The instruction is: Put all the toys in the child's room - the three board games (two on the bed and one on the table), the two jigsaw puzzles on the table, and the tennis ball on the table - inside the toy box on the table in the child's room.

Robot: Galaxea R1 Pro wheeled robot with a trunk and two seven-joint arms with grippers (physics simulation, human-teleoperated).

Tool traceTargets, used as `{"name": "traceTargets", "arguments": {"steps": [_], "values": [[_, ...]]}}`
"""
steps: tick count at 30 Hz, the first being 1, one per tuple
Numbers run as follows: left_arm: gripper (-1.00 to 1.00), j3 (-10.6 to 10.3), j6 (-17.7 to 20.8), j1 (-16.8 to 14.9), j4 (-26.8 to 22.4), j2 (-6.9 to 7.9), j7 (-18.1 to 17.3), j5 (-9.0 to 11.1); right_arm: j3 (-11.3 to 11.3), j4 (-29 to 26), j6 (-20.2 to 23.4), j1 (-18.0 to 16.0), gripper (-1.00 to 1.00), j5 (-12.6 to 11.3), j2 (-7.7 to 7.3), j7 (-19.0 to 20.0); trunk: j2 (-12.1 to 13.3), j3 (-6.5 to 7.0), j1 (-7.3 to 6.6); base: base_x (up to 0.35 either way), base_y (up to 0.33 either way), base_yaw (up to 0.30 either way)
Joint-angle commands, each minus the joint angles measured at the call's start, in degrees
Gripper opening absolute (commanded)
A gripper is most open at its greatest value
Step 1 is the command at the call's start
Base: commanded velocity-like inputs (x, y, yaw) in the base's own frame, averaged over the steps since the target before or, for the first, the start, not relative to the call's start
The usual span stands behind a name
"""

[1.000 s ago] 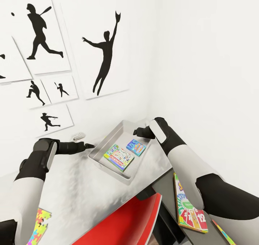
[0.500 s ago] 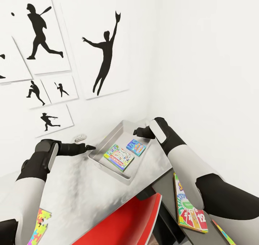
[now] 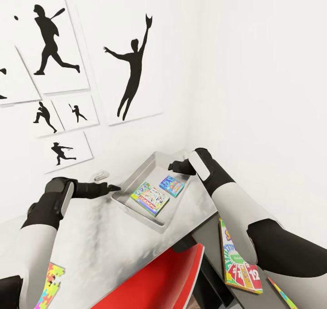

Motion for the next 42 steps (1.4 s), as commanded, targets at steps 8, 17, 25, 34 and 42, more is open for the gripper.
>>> {"name": "traceTargets", "arguments": {"steps": [8, 17, 25, 34, 42], "values": [[1.0, 2.4, 0.3, 0.0, 0.5, -0.14, -0.4, -0.4, 0.1, 0.0, 0.1, -0.1, 1.0, -0.7, 0.0, -0.6, -0.1, -0.12, 0.04, 0.0, 0.0, 0.0], [1.0, 4.5, 0.3, -0.1, 3.5, -0.41, -0.2, -0.4, 0.2, 0.0, 0.1, -0.1, 1.0, -0.7, 0.0, -0.6, -0.1, -0.12, 0.04, 0.0, 0.0, 0.0], [1.0, 5.2, 0.3, -0.1, 5.9, -2.1, 1.2, -0.7, 0.2, 0.0, 0.1, -0.1, 1.0, -0.7, 0.0, -0.6, -0.1, -0.12, 0.04, 0.0, 0.0, 0.0], [1.0, 5.3, 0.3, -0.2, 6.3, -3.01, 3.7, -0.7, 0.2, 0.0, 0.1, -0.1, 1.0, -0.7, 0.0, -0.6, -0.1, -0.12, 0.04, 0.0, 0.0, 0.0], [1.0, 6.0, 0.3, -0.2, 6.3, -3.06, 3.8, -0.6, 0.2, 0.0, 0.1, -0.1, 1.0, -0.7, 0.0, -0.5, -0.1, -0.12, 0.04, 0.0, 0.0, 0.0]]}}
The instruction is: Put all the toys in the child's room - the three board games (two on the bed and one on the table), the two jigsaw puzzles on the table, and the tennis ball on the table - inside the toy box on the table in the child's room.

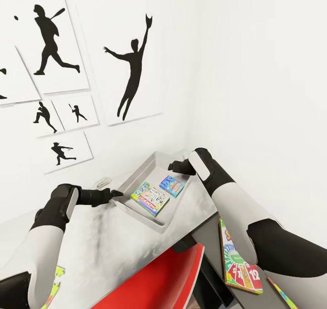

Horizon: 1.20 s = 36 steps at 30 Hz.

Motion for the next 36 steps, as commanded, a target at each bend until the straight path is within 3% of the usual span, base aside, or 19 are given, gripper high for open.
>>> {"name": "traceTargets", "arguments": {"steps": [1, 18, 28, 36], "values": [[1.0, 0.3, 0.3, -0.1, 0.0, -0.02, -0.5, -0.5, 0.1, 0.0, 0.1, -0.1, 1.0, -0.6, 0.0, -0.6, -0.1, -0.12, 0.04, 0.0, 0.0, 0.0], [1.0, 1.2, 0.3, -0.1, -0.1, -0.03, -0.4, -0.5, 0.1, -0.4, 0.1, -0.1, 1.0, -0.2, 0.0, -0.7, -0.1, -0.12, 0.04, 0.0, 0.0, 0.0], [1.0, 1.3, 0.3, -0.1, 0.0, -0.03, -0.4, -0.4, 0.2, -6.8, 2.9, -0.1, 1.0, 0.2, 0.0, -1.3, -0.1, -0.12, 0.04, 0.0, 0.0, 0.0], [1.0, 1.3, 0.3, -0.1, 0.0, -0.03, -0.4, -0.4, 0.0, -7.5, 3.6, -0.1, 1.0, 0.1, 0.0, -3.3, -0.1, -0.12, 0.04, 0.0, 0.0, 0.0]]}}
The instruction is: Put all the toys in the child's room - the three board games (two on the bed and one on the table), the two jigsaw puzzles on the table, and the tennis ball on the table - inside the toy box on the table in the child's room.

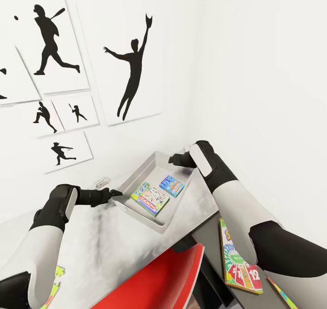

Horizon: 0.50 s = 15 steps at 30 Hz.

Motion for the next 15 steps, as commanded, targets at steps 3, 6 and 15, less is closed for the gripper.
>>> {"name": "traceTargets", "arguments": {"steps": [3, 6, 15], "values": [[1.0, 0.2, 0.3, -0.1, -0.1, -0.02, -0.5, -0.5, 0.1, 0.4, 0.1, -0.1, 1.0, -0.7, 0.0, -0.9, -0.1, -0.12, 0.04, 0.0, 0.0, 0.0], [1.0, 0.2, 0.3, -0.1, 0.0, -0.02, -0.5, -0.5, 0.1, 0.7, 0.1, 0.0, 1.0, -0.9, -0.78, -1.1, -0.1, -0.12, 0.04, 0.0, 0.0, 0.0], [1.0, 0.2, 0.3, -0.1, 0.0, -0.02, -0.5, -0.5, 0.1, 3.0, 0.1, 0.0, 1.0, -1.2, -1.71, -1.2, -0.1, -0.12, 0.04, 0.0, 0.0, 0.0]]}}
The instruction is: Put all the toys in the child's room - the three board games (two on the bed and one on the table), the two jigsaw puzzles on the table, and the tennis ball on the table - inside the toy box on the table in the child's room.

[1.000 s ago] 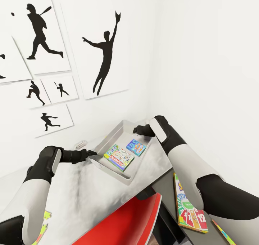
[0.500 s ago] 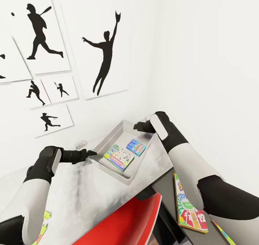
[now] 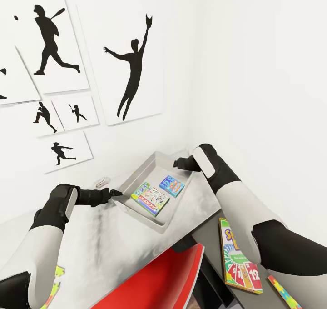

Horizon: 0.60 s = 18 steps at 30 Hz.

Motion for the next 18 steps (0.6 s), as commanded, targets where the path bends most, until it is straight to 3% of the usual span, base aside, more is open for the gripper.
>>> {"name": "traceTargets", "arguments": {"steps": [1, 18], "values": [[1.0, 0.2, 0.3, -0.1, 0.0, -0.03, -0.5, -0.5, 0.2, 0.8, 0.0, -0.1, 1.0, -0.6, -0.08, -0.6, -0.1, -0.12, 0.03, 0.0, 0.0, 0.0], [1.0, 0.2, 0.3, -0.1, 0.0, -0.03, -0.5, -0.4, 0.1, 5.4, -0.8, -0.1, 1.0, -0.7, -0.31, -0.6, -0.1, -0.51, 0.03, 0.0, 0.0, 0.0]]}}
